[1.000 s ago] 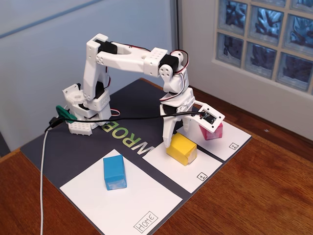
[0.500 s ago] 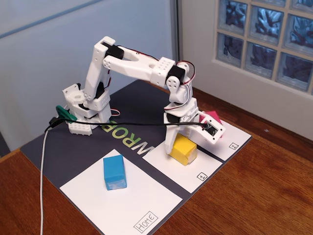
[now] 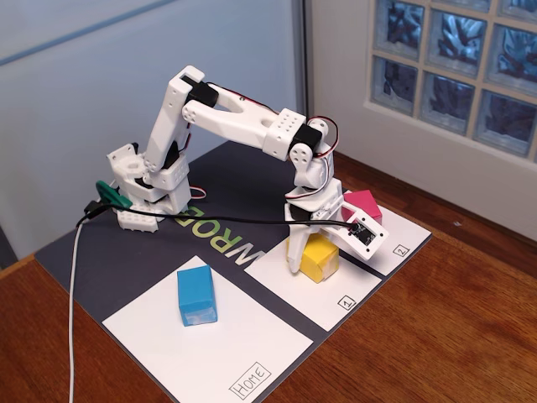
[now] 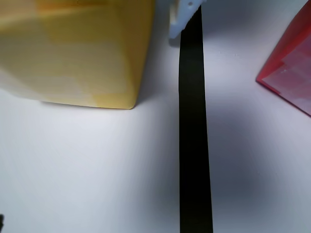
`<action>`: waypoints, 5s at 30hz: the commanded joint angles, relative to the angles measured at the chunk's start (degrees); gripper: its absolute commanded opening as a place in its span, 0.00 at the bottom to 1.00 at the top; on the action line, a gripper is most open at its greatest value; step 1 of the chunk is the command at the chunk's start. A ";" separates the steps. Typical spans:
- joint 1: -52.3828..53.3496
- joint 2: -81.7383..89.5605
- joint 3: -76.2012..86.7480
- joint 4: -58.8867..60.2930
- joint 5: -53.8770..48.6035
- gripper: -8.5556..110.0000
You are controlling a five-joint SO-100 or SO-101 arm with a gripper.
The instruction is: Move box yellow to home
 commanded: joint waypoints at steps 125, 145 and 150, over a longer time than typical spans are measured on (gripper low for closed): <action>48.25 -8.17 -11.87 -0.44 -34.28 0.30; 46.14 -1.32 -11.78 1.58 -29.97 0.33; 46.14 0.09 -11.78 2.11 -29.36 0.33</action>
